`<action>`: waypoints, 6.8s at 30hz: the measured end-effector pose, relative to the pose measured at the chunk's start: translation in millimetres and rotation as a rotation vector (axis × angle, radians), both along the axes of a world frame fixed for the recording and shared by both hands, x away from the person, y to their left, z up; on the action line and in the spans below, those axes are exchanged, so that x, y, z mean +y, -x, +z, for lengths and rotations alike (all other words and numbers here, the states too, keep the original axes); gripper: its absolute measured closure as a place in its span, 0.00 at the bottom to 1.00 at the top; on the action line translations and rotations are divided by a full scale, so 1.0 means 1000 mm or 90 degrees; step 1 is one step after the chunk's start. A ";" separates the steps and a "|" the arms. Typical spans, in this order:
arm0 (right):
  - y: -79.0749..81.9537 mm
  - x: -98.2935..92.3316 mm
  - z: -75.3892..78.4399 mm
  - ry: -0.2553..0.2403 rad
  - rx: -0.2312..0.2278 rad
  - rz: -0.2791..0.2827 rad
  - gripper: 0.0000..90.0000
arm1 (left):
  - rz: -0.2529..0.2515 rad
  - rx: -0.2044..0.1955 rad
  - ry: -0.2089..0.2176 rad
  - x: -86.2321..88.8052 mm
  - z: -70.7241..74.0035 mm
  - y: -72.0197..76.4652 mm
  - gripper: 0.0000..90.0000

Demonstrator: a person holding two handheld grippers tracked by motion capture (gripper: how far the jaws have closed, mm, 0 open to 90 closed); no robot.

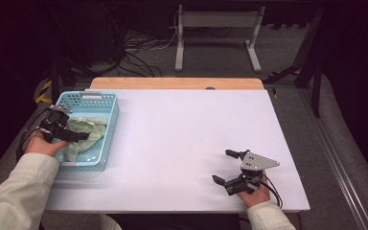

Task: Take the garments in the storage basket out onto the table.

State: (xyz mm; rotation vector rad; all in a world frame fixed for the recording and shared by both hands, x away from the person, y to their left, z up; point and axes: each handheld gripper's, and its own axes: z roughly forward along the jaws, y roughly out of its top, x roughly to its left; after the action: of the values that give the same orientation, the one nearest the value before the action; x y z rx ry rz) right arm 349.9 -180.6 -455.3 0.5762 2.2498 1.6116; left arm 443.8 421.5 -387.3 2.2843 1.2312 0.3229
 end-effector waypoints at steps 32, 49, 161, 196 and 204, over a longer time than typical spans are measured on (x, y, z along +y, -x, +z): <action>0.000 0.000 0.000 0.000 0.001 0.000 0.00 | 0.035 -0.080 0.045 0.009 0.019 0.008 0.95; 0.000 0.000 0.000 0.001 0.001 0.000 0.00 | 0.090 -0.187 0.137 0.016 0.040 0.020 0.95; 0.001 -0.001 0.000 -0.004 0.004 0.012 0.00 | -0.136 -0.303 0.400 -0.198 0.075 -0.006 0.95; 0.001 -0.001 0.000 -0.004 0.005 0.016 0.00 | -0.162 -0.204 0.375 -0.261 0.010 -0.030 0.92; 0.001 -0.001 0.000 -0.004 0.006 0.017 0.00 | -0.180 -0.186 0.345 -0.269 0.001 -0.031 0.86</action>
State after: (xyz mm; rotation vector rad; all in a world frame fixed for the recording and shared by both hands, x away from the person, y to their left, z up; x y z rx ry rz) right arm 349.3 -181.4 -455.1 0.5587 2.2694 1.6324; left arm 474.8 152.9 -386.1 1.8274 0.7243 0.1808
